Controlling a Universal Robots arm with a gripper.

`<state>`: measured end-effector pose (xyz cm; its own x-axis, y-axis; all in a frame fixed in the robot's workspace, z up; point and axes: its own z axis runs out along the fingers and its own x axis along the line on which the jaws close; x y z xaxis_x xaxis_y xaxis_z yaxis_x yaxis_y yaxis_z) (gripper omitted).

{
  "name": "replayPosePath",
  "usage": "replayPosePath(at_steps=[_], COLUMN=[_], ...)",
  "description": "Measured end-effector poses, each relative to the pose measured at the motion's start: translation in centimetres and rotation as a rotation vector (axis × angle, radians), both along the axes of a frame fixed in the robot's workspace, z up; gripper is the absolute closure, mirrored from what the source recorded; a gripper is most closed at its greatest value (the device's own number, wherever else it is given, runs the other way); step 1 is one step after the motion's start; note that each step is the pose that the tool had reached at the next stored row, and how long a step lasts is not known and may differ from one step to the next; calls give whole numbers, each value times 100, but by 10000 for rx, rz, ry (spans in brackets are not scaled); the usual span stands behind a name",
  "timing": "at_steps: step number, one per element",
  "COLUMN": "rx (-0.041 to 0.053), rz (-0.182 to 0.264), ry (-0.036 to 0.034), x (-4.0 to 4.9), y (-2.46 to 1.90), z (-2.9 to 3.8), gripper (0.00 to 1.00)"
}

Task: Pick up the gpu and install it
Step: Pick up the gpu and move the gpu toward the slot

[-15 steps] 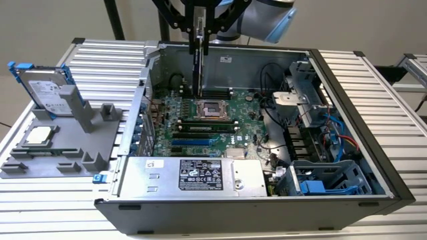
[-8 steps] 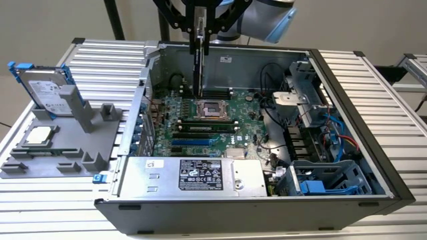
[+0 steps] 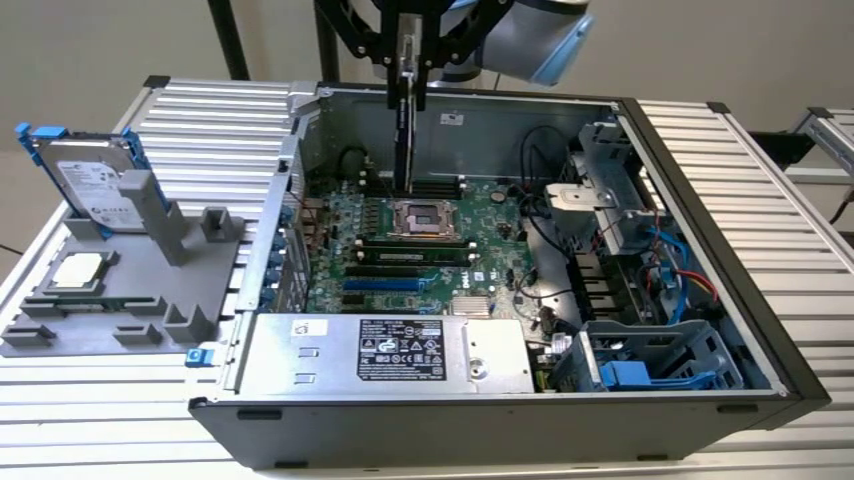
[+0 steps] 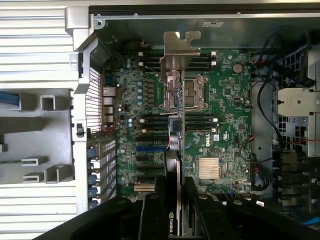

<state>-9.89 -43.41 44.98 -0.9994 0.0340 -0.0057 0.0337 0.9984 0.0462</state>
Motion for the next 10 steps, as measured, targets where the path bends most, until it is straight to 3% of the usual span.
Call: replayPosePath(at_steps=[10], rx=[1], rz=[0], ry=[0], x=[128], y=[-1], z=[0], gripper=[100])
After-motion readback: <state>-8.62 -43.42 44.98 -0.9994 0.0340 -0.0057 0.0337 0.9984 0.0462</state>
